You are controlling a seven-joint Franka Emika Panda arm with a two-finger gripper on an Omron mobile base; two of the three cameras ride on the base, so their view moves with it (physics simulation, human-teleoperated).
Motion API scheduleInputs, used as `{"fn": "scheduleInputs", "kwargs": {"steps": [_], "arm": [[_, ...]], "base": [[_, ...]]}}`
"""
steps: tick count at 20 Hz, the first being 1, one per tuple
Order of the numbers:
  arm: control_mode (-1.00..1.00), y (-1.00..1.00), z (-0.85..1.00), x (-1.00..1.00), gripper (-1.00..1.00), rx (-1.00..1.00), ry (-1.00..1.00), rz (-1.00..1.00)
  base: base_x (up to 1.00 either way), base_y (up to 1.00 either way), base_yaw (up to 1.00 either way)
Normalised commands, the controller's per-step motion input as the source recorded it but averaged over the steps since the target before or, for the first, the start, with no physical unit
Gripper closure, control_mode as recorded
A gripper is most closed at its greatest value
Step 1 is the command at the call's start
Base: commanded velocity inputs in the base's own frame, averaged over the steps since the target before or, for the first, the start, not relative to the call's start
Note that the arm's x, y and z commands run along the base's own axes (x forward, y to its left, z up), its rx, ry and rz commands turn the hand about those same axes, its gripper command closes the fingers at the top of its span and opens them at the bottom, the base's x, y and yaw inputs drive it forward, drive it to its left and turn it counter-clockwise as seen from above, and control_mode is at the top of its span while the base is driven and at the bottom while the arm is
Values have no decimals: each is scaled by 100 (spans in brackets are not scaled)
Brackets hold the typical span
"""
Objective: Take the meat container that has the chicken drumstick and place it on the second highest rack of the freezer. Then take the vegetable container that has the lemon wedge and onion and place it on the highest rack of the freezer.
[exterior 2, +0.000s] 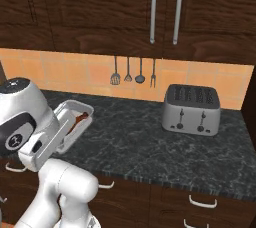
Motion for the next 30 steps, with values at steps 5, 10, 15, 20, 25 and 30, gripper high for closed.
{"fn": "scheduleInputs", "kwargs": {"steps": [5, 10, 15, 20, 25, 30], "arm": [[-100, 0, 8, -73, 100, -1, -15, 8], [-100, 7, -9, -7, 100, -1, -2, 1], [100, 12, -4, 0, 100, -2, 0, 0], [100, 0, 0, 0, 100, 0, 0, 0], [100, 0, 0, 0, 100, 0, 0, 0], [100, 0, 0, 0, 100, 0, 0, 0]], "base": [[0, 0, 0], [0, 0, 0], [-5, 7, -1], [-46, 0, -25], [-55, 0, -41], [-9, 0, -59]]}}
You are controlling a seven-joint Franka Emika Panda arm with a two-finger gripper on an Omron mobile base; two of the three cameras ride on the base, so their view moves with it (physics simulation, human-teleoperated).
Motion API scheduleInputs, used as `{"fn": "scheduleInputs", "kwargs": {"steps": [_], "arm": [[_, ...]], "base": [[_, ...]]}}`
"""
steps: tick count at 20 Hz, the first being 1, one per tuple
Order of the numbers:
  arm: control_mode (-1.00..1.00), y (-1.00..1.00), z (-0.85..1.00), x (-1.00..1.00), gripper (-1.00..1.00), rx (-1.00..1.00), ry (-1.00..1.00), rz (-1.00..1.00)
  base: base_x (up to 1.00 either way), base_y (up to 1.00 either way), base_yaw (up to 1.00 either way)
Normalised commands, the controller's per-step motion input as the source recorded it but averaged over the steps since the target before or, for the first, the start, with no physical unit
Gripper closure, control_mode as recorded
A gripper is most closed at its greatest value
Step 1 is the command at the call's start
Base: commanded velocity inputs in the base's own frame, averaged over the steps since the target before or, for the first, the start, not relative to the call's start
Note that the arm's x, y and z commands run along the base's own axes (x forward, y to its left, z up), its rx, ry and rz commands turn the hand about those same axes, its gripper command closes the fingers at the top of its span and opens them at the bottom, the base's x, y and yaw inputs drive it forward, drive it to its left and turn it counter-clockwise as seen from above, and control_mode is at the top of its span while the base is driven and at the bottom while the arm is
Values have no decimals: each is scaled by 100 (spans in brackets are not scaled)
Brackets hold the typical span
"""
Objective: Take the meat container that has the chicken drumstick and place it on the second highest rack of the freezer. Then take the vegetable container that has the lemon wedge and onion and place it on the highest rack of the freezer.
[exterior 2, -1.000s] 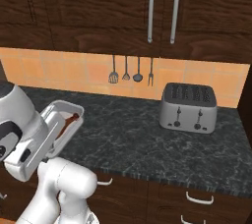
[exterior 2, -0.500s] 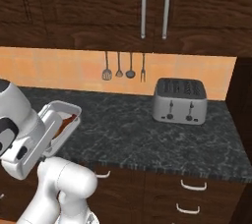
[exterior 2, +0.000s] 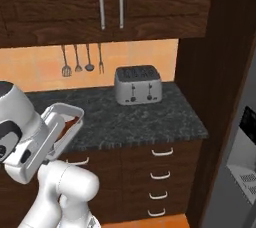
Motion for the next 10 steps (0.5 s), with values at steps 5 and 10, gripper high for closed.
{"fn": "scheduleInputs", "kwargs": {"steps": [5, 10], "arm": [[100, 0, 0, 0, 100, 0, 0, 0], [100, 0, 0, 0, 100, 0, 0, 0]], "base": [[0, 0, -68], [0, 0, -69]]}}
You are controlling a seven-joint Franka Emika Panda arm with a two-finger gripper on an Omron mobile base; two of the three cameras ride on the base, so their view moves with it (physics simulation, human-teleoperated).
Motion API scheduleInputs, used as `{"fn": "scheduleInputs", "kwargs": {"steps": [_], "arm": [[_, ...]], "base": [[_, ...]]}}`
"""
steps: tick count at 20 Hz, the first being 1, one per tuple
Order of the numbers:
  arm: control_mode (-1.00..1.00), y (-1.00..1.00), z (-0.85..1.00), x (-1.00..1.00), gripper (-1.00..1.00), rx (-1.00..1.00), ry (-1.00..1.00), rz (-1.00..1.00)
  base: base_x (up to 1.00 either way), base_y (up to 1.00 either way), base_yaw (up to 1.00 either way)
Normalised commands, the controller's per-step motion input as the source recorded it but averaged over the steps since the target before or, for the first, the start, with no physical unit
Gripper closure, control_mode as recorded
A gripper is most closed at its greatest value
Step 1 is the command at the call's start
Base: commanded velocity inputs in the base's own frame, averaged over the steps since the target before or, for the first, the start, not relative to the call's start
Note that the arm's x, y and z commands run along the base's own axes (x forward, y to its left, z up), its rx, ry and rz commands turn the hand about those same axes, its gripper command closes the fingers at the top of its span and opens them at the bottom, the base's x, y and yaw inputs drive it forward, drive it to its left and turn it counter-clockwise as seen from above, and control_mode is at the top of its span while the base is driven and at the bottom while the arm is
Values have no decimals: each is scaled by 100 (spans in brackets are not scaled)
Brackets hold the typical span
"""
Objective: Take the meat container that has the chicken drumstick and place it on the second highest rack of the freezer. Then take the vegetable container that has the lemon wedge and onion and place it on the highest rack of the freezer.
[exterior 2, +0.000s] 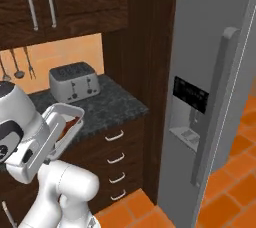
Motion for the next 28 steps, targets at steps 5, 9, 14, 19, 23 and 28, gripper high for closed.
{"fn": "scheduleInputs", "kwargs": {"steps": [5, 9, 14, 19, 23, 28], "arm": [[100, 0, 0, 0, 100, 0, 0, 0], [100, 0, 0, 0, 100, 0, 0, 0], [100, 0, 0, 0, 100, 0, 0, 0], [100, 0, 0, 0, 100, 0, 0, 0], [100, 0, 0, 0, 100, 0, 0, 0], [100, 0, 0, 0, 100, 0, 0, 0]], "base": [[0, -12, -63], [0, -69, -44], [0, -70, -48], [12, -96, -35], [67, -69, -21], [100, -49, -9]]}}
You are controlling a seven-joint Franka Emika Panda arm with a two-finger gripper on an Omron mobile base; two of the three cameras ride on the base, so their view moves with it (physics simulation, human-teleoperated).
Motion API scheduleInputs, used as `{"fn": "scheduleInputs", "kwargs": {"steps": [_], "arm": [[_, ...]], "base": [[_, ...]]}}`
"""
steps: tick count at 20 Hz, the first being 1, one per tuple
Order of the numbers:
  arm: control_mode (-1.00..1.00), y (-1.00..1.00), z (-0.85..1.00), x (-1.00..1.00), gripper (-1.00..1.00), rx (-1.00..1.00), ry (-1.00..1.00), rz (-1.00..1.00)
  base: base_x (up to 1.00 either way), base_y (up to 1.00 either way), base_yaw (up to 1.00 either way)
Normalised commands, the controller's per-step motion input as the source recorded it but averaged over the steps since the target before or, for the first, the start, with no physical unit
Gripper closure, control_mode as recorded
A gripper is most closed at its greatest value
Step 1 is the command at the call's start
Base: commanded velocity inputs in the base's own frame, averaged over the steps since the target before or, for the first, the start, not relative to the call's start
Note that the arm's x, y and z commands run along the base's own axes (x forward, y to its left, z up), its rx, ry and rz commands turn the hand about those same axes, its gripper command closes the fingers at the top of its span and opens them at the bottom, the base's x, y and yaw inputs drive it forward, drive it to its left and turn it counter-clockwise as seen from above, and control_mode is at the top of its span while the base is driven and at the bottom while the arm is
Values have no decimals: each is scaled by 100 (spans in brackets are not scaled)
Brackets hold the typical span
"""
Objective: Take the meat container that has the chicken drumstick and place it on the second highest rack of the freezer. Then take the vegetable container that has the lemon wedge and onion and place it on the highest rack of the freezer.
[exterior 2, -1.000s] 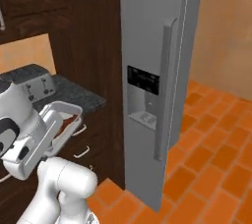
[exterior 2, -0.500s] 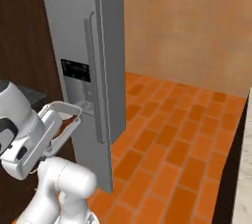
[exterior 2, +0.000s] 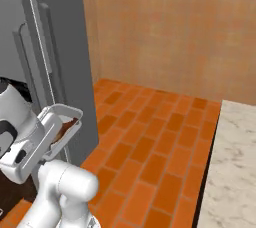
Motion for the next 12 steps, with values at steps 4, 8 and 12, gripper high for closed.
{"fn": "scheduleInputs", "kwargs": {"steps": [4, 8, 12], "arm": [[100, 0, 0, 0, 100, 0, 0, 0], [100, 0, 0, 0, 100, 0, 0, 0], [100, 0, 0, 0, 100, 0, 0, 0]], "base": [[100, -68, 0], [100, -78, 0], [100, -71, 14]]}}
